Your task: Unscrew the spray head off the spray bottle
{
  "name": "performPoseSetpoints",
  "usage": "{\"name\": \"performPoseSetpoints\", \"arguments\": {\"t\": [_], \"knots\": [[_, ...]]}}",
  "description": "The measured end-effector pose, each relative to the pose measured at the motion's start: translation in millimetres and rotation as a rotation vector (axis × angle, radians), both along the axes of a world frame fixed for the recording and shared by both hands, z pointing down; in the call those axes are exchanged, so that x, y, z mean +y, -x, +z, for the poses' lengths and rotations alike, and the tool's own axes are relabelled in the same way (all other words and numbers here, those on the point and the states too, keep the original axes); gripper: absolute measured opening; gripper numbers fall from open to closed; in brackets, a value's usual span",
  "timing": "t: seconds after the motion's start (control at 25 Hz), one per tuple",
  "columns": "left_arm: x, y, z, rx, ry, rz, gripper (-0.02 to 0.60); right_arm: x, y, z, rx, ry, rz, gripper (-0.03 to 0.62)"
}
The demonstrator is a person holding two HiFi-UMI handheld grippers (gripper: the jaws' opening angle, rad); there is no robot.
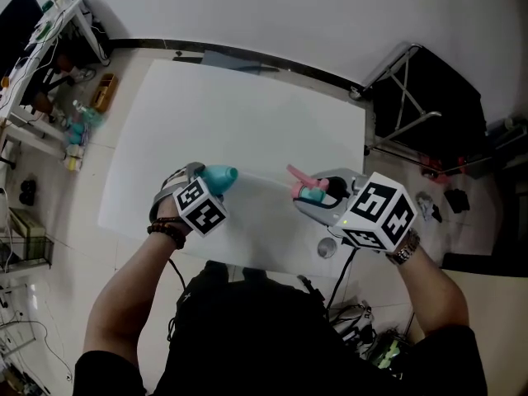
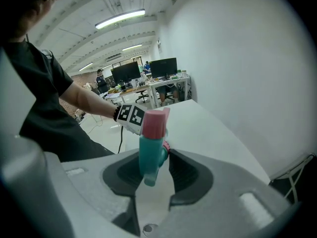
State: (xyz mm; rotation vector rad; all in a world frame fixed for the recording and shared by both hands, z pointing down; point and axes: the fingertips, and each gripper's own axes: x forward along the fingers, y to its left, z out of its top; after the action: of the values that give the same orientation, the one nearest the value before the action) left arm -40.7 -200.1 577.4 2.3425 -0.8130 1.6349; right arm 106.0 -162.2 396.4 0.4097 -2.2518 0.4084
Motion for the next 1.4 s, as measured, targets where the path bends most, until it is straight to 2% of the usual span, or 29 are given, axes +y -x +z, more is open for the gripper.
{"name": "performPoseSetpoints", "arguments": {"t": [0.32, 0.48, 0.6, 0.88, 1.08, 1.4], "knots": [[-1, -9, 0, 0.186, 0.04, -0.135, 0.387, -8, -8, 16, -0.073, -0.017, 0.109, 0.121], [-3, -18, -2, 0.286, 0.043, -0.192, 0.387, -16, -9, 46, -0.106, -0.013, 0.199, 0.122], [-4, -23, -1, 0.331, 0.041, -0.218, 0.388, -19, -4, 72, -0.122, 0.009, 0.249, 0.121], [-6, -35, -3, 0.398, 0.013, -0.255, 0.388, -31, 9, 119, -0.1, -0.019, 0.315, 0.122], [-5, -44, 1, 0.413, -0.009, -0.253, 0.39, -39, 18, 148, -0.096, -0.056, 0.351, 0.121], [-10, -50, 7, 0.427, -0.042, -0.248, 0.391, -47, 27, 182, -0.051, -0.158, 0.313, 0.123]]}}
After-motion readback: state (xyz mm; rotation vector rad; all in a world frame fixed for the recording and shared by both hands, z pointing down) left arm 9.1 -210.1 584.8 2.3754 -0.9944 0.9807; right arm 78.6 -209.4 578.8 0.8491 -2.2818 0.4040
